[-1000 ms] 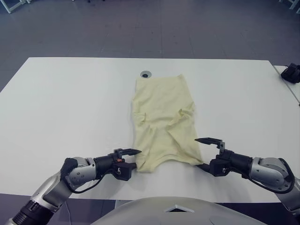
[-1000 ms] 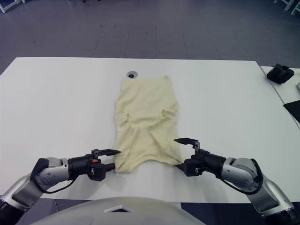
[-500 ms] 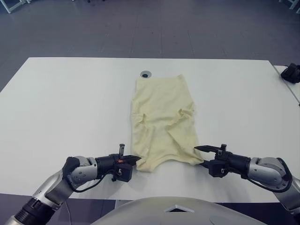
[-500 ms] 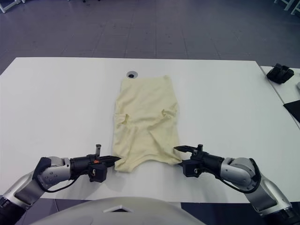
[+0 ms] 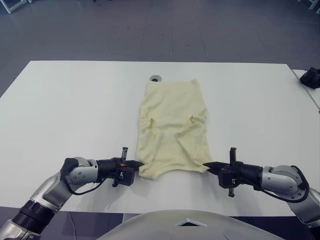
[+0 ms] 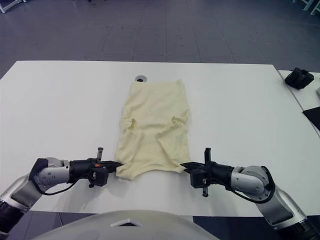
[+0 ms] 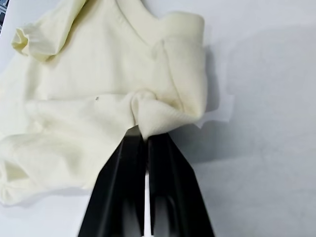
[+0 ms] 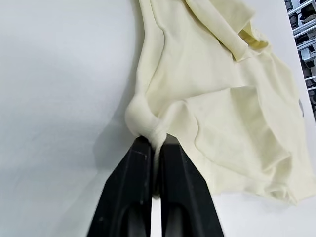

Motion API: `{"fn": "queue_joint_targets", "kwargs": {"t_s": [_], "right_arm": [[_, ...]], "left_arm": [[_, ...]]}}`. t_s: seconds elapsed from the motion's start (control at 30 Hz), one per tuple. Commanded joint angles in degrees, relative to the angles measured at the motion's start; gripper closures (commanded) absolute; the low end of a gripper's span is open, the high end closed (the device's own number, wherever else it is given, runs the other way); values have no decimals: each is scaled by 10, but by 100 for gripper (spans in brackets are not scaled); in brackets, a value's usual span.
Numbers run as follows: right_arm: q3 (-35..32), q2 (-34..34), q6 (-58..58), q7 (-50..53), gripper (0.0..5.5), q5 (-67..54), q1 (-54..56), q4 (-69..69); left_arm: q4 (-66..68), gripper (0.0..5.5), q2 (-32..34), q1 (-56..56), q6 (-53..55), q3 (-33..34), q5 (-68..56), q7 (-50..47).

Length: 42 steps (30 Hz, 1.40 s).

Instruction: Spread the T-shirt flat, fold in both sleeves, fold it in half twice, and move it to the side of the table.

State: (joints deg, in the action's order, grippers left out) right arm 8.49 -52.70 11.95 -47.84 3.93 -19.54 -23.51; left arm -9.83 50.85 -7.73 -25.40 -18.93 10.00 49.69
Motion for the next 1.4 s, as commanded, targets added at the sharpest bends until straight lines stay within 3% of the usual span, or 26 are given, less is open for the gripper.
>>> {"fn": "queue_joint_targets", "kwargs": {"t_s": [0.03,0.17,0.3,0.67,0.8,0.97,1.2,1.4], "right_arm": [[-11,-6,-173,-58,550,-162,30,-82],[-11,-41,-292,-113,550,-264,28,-129],[-25,-88,-367,-159,550,-326,-3,-159],[-110,-120,-512,-228,550,-535,-24,-183],[-122,-88,-558,-195,550,-597,50,-127],[-111,-35,-621,-156,550,-630,242,22],[-30,49,-610,-174,550,-519,459,237],[13,132,-535,-194,550,-400,570,446]], "left_arm": [[-19,550,19,15,96,6,-89,77],[-71,550,40,28,290,25,-264,174],[-103,550,96,11,395,50,-357,258],[-201,550,146,-11,614,109,-546,306],[-155,550,102,63,684,137,-611,269],[-65,550,44,183,752,153,-651,235],[99,550,-38,339,752,139,-593,219],[286,550,-118,444,688,105,-489,219]]}}
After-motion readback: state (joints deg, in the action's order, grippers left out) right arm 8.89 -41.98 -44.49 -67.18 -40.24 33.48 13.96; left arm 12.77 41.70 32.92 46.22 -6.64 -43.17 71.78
